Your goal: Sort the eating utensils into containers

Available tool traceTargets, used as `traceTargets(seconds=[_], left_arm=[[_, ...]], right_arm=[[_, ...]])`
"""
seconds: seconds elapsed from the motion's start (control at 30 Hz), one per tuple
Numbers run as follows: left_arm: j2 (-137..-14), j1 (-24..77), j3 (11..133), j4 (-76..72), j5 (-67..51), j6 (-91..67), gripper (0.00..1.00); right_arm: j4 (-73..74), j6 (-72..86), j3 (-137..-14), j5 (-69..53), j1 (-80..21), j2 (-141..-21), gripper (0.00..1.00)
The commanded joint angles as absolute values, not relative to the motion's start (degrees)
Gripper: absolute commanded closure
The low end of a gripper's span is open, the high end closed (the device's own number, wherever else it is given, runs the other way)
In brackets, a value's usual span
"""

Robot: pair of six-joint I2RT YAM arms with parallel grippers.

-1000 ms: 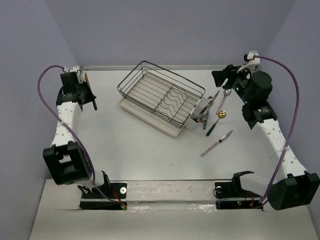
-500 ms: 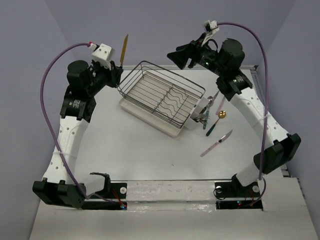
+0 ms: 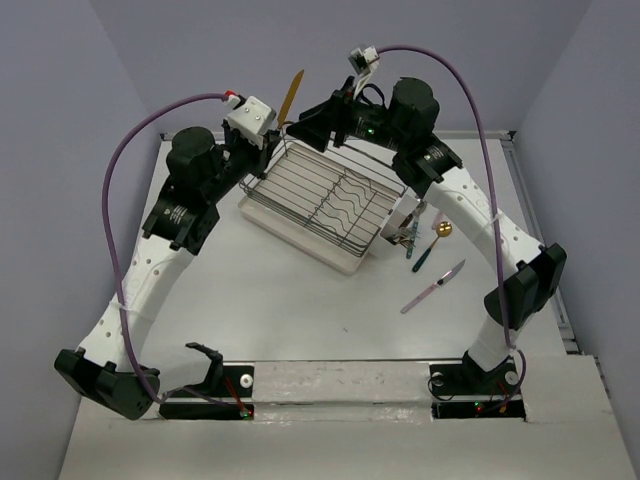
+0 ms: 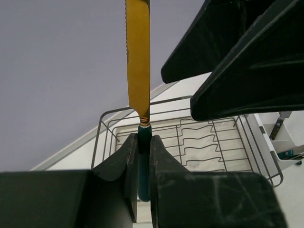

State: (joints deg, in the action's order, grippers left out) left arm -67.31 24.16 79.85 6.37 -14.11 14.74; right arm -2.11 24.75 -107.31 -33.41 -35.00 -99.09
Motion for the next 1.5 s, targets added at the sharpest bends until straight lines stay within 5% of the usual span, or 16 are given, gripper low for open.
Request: traceTargets(seconds=[0.0, 0.37, 0.47, 0.5, 0.67, 0.87, 0.9, 0.93, 0.97, 1.17, 1.47], left_arm=[[-66.71, 25.57, 79.11, -1.13, -10.72, 15.29, 1.0], [-66.01, 26.89, 76.38, -2.37, -9.84, 16.08, 1.0], [-66.01, 26.89, 76.38, -2.37, -9.84, 16.26, 1.0], [-66.09, 26.89, 76.2, -2.37, -9.84, 16.35, 1.0], [-66.09, 26.98, 75.59, -2.46, -9.41, 16.44, 1.0], [-65.3, 26.98, 73.66, -2.2, -8.79, 16.09, 1.0], [-65.04, 26.98, 73.22, -1.76, -9.31, 16.26, 0.71], [-64.87, 26.98, 72.95, -1.5, -9.66, 16.61, 0.21], [-64.34, 26.98, 72.6, -1.32, -9.75, 16.61, 0.01], [-62.32, 26.98, 69.0, -1.49, -4.49, 16.35, 0.01], [-58.28, 26.81, 60.65, -3.16, -1.32, 15.56, 0.01]], right_arm=[[-4.92, 30.05, -108.55, -31.92, -35.77, -99.93, 0.29], [-7.91, 35.42, -111.8, -31.29, -36.3, -105.29, 0.35], [-8.17, 36.12, -112.24, -31.38, -36.83, -106.43, 0.47], [-8.26, 36.3, -112.32, -31.29, -36.83, -106.7, 0.6], [-9.14, 36.39, -113.03, -30.68, -36.83, -107.58, 0.92], [-9.75, 34.72, -111.8, -30.15, -36.83, -106.61, 1.0], [-9.67, 34.19, -110.84, -29.54, -36.83, -105.83, 1.0], [-9.67, 33.15, -110.22, -29.27, -36.83, -105.3, 1.0], [-9.67, 32.61, -109.34, -29.09, -35.96, -104.6, 1.0], [-8.18, 27.26, -98.1, -24.27, -26.38, -93.99, 1.0], [11.59, 9.93, -85.18, 2.08, -21.27, -80.51, 1.0]])
